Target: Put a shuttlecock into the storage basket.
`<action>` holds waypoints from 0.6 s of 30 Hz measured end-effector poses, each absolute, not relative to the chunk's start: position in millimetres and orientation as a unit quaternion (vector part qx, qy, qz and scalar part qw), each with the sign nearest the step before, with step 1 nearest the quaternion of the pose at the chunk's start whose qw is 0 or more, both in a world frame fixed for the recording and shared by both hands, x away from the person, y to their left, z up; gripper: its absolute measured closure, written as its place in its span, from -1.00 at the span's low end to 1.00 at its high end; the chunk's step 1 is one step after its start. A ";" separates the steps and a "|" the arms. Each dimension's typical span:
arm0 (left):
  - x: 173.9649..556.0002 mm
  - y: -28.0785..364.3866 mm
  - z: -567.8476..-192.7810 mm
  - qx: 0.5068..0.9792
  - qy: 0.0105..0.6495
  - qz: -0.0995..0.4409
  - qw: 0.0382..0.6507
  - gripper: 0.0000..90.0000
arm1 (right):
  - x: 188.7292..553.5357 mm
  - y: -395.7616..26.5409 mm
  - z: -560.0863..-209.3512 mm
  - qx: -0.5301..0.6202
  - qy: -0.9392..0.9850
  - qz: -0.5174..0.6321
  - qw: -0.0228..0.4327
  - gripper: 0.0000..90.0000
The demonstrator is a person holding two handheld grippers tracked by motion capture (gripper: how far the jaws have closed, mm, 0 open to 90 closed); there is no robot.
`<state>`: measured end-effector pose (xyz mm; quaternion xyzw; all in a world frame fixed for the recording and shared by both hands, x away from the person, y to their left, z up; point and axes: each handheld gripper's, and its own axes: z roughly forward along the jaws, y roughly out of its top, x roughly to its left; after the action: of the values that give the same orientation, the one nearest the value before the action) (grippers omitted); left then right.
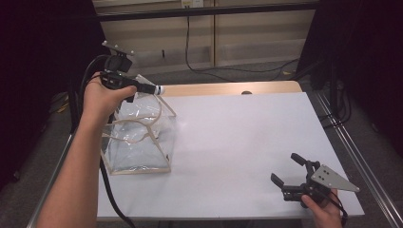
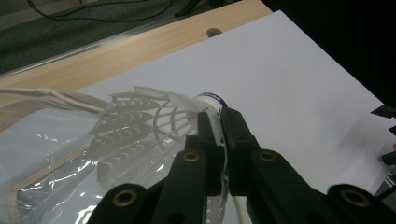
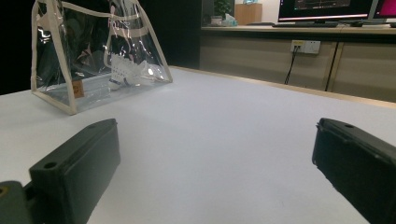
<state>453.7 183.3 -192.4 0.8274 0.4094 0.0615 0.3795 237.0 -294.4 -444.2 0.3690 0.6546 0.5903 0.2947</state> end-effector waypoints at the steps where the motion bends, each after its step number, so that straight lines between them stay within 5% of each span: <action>1: 453.8 184.2 -192.3 0.827 0.410 0.062 0.380 0.95 | 237.0 -294.5 -444.1 0.369 0.655 0.590 0.295 -0.98; 18: 456.5 194.3 -194.7 0.823 0.418 0.068 0.379 0.95 | 237.2 -294.4 -444.3 0.369 0.655 0.589 0.295 -0.98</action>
<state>456.5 194.3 -194.7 0.8225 0.4185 0.0680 0.3791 237.2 -294.4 -444.3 0.3686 0.6553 0.5894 0.2955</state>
